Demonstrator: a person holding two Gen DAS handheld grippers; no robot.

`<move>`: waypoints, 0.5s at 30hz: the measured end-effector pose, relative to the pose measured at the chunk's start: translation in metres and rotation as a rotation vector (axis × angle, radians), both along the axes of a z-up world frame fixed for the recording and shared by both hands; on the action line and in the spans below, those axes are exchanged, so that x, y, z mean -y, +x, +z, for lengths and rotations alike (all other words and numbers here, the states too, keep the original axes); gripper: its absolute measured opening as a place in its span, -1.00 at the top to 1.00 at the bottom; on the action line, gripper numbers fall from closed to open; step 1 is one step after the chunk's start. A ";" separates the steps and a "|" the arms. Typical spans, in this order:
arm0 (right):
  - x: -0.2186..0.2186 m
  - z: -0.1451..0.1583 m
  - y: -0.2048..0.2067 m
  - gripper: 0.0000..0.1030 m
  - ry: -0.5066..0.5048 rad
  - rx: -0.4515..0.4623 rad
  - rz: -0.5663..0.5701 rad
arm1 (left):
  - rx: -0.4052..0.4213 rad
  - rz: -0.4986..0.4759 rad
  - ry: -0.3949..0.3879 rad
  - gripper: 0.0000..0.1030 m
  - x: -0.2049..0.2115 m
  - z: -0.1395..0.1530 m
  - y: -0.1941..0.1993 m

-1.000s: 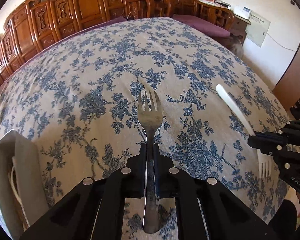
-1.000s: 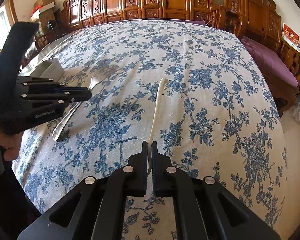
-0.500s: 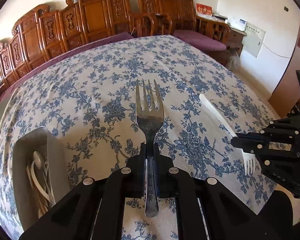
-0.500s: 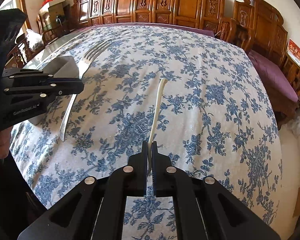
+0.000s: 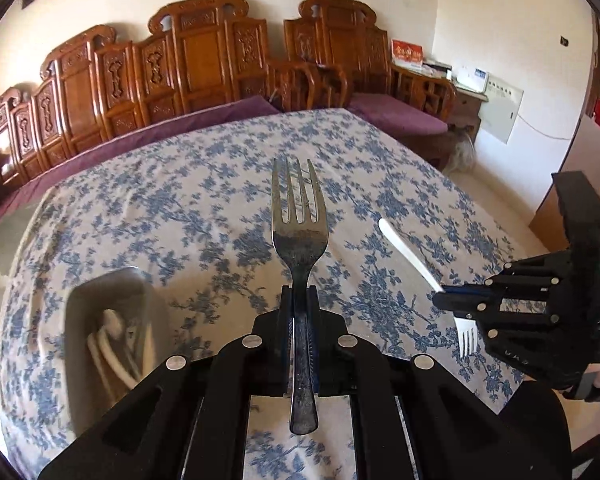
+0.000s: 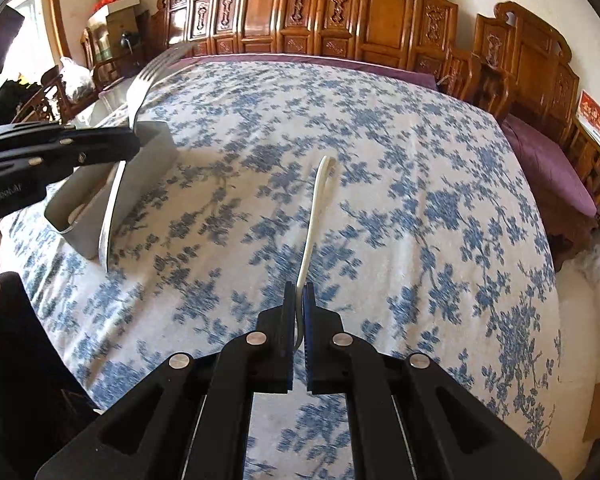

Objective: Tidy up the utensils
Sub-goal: 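Lift the metal fork with the left tool and carry it into the tray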

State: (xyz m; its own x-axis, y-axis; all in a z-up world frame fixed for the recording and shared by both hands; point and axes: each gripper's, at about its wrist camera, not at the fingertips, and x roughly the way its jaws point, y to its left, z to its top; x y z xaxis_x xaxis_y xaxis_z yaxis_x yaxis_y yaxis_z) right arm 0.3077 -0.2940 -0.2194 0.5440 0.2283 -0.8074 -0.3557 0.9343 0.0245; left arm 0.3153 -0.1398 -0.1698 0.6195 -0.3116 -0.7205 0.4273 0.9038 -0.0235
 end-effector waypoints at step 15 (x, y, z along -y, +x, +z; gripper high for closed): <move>-0.084 0.011 0.012 0.91 0.051 0.015 0.090 | 0.045 0.137 -0.020 0.89 -0.103 0.031 -0.004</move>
State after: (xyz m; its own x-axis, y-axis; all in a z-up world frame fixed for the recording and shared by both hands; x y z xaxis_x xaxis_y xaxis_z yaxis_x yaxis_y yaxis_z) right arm 0.3198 -0.2104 -0.2087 0.5317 0.3176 -0.7851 -0.4388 0.8962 0.0654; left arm 0.3116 -0.0369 -0.1392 0.6886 -0.2359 -0.6856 0.3012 0.9532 -0.0255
